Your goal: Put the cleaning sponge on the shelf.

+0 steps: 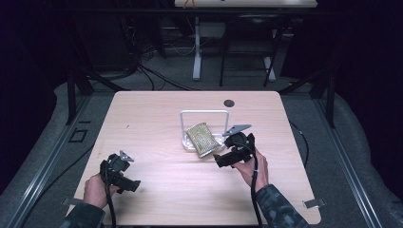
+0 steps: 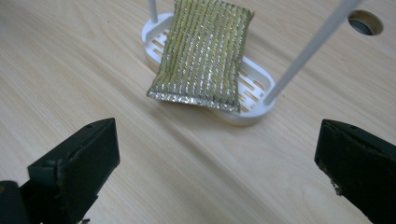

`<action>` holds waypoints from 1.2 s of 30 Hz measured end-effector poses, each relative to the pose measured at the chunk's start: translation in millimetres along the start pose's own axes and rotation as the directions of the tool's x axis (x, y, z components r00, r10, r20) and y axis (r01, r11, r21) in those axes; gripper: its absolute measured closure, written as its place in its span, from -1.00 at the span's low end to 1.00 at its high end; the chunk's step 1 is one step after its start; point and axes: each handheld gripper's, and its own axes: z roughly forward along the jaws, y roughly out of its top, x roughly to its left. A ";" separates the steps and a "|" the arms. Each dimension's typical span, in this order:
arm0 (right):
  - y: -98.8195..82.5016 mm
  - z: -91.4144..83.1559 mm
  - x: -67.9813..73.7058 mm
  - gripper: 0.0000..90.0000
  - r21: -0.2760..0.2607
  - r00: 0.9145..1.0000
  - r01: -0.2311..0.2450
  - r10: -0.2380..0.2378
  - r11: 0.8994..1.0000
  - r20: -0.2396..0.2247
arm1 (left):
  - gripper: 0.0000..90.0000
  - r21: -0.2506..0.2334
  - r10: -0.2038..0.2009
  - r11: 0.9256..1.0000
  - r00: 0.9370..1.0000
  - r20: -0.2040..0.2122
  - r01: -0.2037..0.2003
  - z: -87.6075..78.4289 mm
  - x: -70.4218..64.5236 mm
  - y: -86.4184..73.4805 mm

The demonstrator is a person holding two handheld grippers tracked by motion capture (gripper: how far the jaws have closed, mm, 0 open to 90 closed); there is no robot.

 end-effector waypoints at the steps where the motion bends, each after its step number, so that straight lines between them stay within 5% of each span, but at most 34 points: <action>1: -3.6 -3.3 -2.2 -1.00 0.000 1.000 -0.005 0.005 1.000 0.001 | -0.97 -0.001 0.001 1.000 1.000 0.000 -0.001 0.2 -0.1 0.1; 25: -76.8 -23.3 -28.5 -1.00 0.104 0.996 -0.081 0.075 0.991 0.053 | -0.97 0.009 0.015 1.000 1.000 0.009 -0.015 2.9 -0.4 2.0; 36: -85.5 -19.7 -37.0 -1.00 0.136 0.994 -0.099 0.091 0.986 0.059 | -0.97 0.017 0.018 1.000 1.000 0.020 -0.018 4.5 -1.1 2.3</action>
